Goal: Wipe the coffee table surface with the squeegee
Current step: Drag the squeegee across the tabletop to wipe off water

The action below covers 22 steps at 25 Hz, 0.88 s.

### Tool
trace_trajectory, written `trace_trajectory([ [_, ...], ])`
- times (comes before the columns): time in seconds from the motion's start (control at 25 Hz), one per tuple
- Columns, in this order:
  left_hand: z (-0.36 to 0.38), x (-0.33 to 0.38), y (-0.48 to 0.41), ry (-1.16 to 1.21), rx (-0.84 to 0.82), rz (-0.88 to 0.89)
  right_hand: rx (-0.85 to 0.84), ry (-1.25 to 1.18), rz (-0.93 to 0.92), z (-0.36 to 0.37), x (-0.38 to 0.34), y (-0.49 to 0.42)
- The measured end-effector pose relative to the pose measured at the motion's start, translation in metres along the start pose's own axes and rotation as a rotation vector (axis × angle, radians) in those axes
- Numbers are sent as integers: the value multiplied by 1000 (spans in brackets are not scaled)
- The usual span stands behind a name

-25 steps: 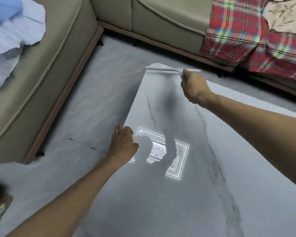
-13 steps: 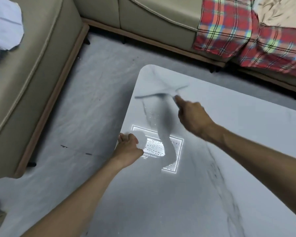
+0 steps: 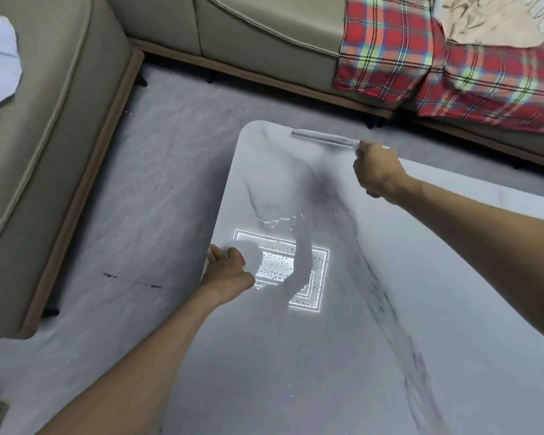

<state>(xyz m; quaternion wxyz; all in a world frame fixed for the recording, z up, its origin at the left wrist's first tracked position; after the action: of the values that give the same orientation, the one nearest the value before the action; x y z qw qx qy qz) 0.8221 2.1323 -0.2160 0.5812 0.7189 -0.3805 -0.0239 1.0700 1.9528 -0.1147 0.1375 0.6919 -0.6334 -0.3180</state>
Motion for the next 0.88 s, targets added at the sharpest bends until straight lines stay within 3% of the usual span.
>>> trace_trajectory([
  [0.08, 1, -1, -2, -15, 12, -1, -36, 1, 34, 11, 12, 5],
  [0.36, 1, -5, 1, -8, 33, -9, -145, 185, -151, 59, 59, 103],
  [0.52, 1, -7, 3, 5, 54, 11, -8, 190, -241, 32, 20, 76],
  [0.72, 2, -10, 0, 15, 38, 13, 13, 25, -146, 37, -63, -9],
  [0.88, 3, -10, 2, 51, 40, 24, -6, 148, -214, 81, -50, 16],
])
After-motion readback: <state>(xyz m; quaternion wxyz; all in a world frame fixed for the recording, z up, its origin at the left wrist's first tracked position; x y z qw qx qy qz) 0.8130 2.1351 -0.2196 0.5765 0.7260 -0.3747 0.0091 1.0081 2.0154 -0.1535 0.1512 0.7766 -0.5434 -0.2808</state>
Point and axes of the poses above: each hand's wrist, its own y-axis away from the middle knuckle, its own z-axis out of the palm, x = y × z, the point moved 2 cm from there along -y, towards the middle knuckle, and after that the axes turned 9 degrees about -x, right-handed, at the moved point
